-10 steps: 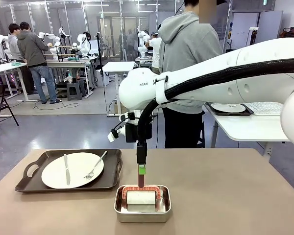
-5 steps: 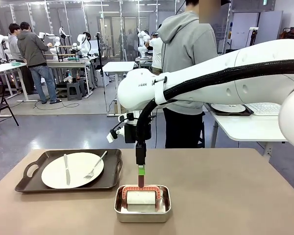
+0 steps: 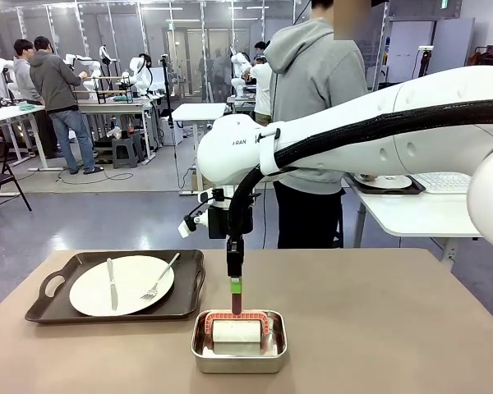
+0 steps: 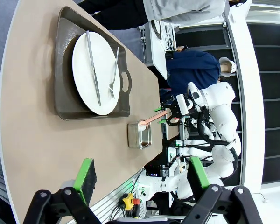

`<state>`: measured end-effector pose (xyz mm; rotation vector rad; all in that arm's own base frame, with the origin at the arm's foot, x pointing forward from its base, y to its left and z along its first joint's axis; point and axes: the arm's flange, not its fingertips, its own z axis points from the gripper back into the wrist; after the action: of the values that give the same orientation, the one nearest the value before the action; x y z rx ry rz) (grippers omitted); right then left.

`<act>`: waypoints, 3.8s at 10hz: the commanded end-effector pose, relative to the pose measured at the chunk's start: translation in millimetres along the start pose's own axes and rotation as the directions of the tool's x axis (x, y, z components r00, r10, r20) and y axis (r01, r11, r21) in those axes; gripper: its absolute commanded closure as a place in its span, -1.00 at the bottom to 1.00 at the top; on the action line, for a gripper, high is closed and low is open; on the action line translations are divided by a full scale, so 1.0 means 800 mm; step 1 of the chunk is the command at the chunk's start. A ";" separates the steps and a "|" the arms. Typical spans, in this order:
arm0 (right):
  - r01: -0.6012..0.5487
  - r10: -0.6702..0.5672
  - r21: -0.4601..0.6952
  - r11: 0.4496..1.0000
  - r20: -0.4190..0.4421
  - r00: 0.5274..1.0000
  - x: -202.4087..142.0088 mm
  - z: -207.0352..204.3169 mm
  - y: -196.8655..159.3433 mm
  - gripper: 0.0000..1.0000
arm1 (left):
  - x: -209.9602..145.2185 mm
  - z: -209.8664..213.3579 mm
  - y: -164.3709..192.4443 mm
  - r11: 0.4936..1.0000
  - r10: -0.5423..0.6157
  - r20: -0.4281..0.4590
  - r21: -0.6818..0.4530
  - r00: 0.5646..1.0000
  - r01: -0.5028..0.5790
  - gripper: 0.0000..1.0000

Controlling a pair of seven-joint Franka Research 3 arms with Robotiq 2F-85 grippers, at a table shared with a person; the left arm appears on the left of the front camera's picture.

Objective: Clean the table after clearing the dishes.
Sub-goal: When the left (or right) Handle tray is removed, use the left hand (or right hand) to clean the left (or right) side of the table with the Lint Roller.

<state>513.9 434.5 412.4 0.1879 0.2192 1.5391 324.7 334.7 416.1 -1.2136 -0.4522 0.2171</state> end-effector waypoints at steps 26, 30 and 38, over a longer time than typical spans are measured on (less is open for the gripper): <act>0.931 -0.902 0.212 0.296 0.382 0.200 -0.324 0.134 0.046 0.89 | -0.003 0.003 0.001 1.000 -0.007 0.002 -0.002 1.000 0.007 -1.00; 0.933 -0.901 0.210 0.294 0.386 0.197 -0.324 0.129 0.047 0.57 | -0.003 0.003 0.001 1.000 -0.007 0.002 -0.002 1.000 0.007 -1.00; 0.715 -0.968 0.683 0.152 0.248 -0.031 -0.416 0.023 -0.051 0.57 | -0.003 0.003 0.001 1.000 -0.007 0.002 -0.002 1.000 0.007 -1.00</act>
<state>553.9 98.4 430.9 0.7037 0.0082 -0.0475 324.7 334.7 415.9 -1.2138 -0.4518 0.2173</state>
